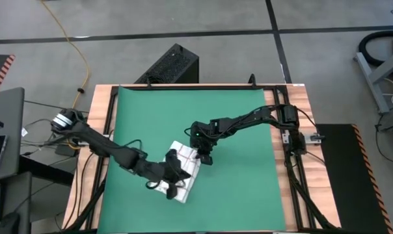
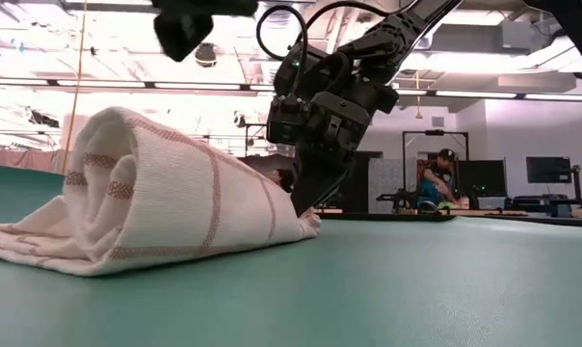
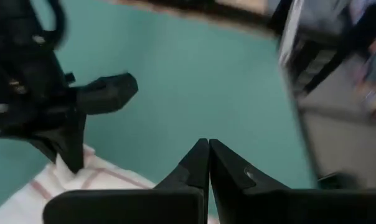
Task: Roll towel
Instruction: Roll the white towel
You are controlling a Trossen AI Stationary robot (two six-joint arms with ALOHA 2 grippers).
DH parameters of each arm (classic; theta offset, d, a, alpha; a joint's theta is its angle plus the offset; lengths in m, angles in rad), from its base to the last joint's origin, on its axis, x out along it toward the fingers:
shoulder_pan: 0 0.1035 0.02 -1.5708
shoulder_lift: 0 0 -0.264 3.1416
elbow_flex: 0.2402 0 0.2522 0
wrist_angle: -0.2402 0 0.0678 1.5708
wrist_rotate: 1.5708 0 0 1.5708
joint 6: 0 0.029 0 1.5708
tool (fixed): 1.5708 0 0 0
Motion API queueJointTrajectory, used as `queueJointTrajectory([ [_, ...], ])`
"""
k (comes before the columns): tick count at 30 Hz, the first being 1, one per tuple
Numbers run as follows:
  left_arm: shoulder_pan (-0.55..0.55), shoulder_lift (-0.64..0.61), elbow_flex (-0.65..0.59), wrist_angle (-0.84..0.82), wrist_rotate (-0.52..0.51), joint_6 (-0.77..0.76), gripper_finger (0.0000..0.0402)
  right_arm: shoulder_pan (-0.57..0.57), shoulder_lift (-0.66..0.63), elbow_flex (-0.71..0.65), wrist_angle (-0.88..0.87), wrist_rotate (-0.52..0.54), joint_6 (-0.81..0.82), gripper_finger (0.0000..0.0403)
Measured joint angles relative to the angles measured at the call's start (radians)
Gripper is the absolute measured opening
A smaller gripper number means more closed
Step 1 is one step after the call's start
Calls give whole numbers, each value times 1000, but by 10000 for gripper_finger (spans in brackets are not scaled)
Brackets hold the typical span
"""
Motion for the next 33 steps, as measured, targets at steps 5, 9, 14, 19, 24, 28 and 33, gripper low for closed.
queueJointTrajectory([
  [5,54,152,108,-102,106,100,0,7,0,0,2,1,0,18],
  [9,60,225,137,-132,131,107,0,11,0,0,2,5,1,18],
  [14,43,240,140,-132,143,104,0,11,0,0,2,4,1,18],
  [19,27,257,108,-136,116,61,0,11,0,-1,0,4,1,18],
  [24,6,258,40,-126,84,-44,0,10,0,-1,-2,3,0,18],
  [28,-23,254,24,-98,69,-104,0,10,0,-1,-6,2,0,18],
  [33,-61,256,7,-111,13,-182,0,10,0,-1,-3,1,0,24],
])
